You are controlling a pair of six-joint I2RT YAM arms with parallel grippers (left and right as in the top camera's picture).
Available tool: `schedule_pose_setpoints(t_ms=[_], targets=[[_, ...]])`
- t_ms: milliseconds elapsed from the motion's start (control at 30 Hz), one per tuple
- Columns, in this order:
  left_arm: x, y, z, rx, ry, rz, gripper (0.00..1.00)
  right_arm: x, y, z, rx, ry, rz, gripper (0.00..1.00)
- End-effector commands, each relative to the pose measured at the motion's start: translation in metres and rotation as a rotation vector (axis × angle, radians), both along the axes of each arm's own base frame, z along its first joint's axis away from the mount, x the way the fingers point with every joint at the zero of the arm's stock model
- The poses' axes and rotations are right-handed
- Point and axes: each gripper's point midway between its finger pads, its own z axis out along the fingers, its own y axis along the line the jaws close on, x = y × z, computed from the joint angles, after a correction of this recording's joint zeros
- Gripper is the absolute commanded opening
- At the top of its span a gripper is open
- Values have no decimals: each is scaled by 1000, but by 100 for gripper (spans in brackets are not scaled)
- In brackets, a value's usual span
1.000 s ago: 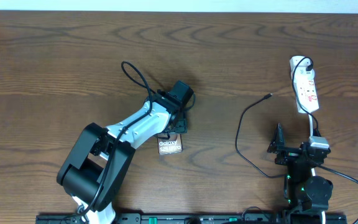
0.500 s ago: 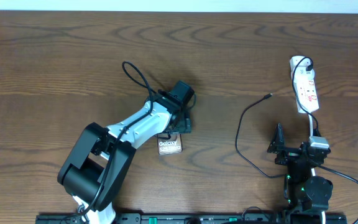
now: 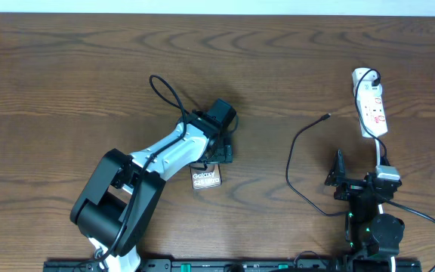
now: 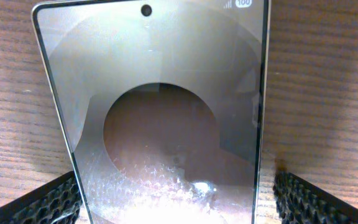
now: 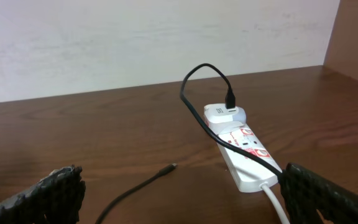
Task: Plug charger to phone and switch on socket
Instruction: 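Lower the left gripper and close it on the phone's bottom edge, then lift the phone with the left gripper and tilt it upright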
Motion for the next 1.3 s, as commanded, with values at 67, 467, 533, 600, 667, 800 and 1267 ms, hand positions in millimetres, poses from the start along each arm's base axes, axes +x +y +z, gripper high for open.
schedule_pose_setpoints(t_ms=[67,467,533,600,667,800,1267], targets=[[-38,9,-33,18,178,11,98,0,2,-1,-9,0,10,99],[-38,9,-33,18,178,11,86,0,2,-1,-9,0,10,99],[-38,9,-33,17,177,11,86,0,2,-1,-9,0,10,99],[-38,9,-33,17,177,11,84,0,2,-1,-9,0,10,99],[-38,9,-33,17,177,11,81,0,2,-1,-9,0,10,99],[-35,7,-32,13,171,11,79,0,2,-1,-9,0,10,99],[-29,-4,-16,-46,145,8,75,0,2,-1,-9,0,10,99]])
